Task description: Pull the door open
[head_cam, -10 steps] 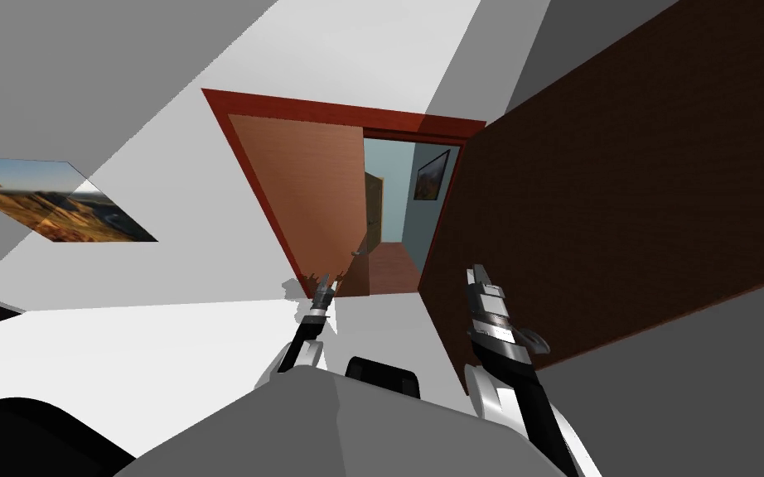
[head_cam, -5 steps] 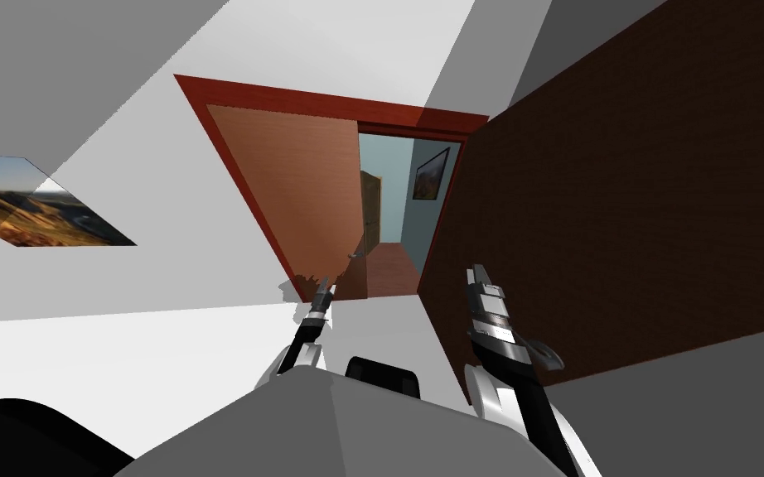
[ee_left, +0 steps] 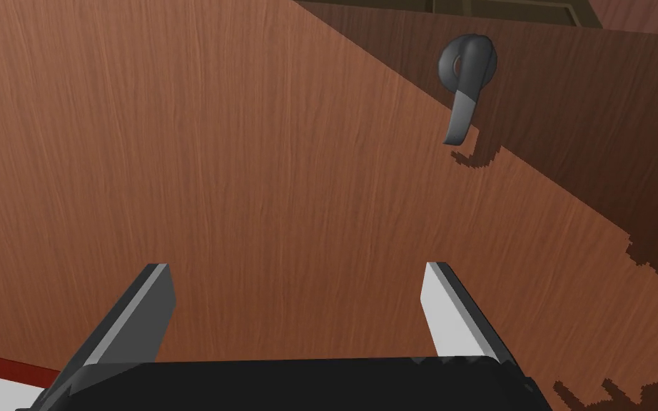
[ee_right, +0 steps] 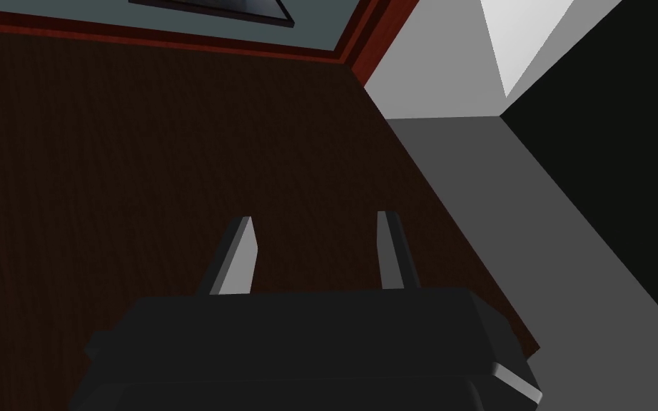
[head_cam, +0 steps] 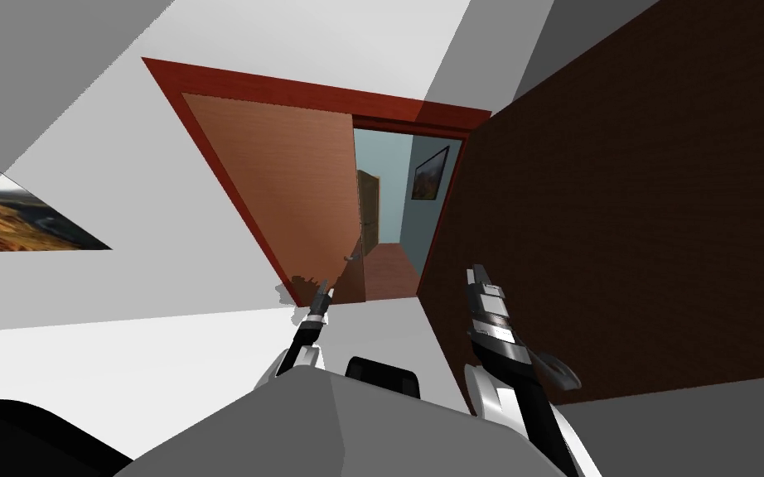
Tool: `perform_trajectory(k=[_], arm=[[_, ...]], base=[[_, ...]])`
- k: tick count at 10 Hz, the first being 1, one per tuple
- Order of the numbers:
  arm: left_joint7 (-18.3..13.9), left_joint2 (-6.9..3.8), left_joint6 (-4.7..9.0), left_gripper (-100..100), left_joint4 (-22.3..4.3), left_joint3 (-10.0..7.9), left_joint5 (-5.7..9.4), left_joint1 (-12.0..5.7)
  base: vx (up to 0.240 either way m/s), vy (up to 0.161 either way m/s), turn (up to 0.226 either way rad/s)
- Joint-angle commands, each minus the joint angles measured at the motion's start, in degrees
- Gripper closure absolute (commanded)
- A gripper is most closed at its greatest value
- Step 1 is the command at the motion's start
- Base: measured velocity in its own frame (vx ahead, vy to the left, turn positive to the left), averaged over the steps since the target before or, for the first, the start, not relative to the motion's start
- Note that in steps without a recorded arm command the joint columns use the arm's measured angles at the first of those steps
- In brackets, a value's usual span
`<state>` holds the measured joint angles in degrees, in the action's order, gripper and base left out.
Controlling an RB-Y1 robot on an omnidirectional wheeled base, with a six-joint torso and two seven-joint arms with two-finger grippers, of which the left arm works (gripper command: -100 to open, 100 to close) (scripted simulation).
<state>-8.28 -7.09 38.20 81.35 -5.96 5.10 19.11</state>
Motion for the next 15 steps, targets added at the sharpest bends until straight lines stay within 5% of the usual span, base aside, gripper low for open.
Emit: perform_trajectory(k=[1,15], arm=[[0.08,-0.01,0.82,-100,-2.17,-0.31,-0.11,-0.36],[0.24,-1.08,5.46,-100,-20.78,-4.12,-0.68,-4.11]], base=[[0.094,-0.005,-0.020],[0.146,-0.002,-0.028]])
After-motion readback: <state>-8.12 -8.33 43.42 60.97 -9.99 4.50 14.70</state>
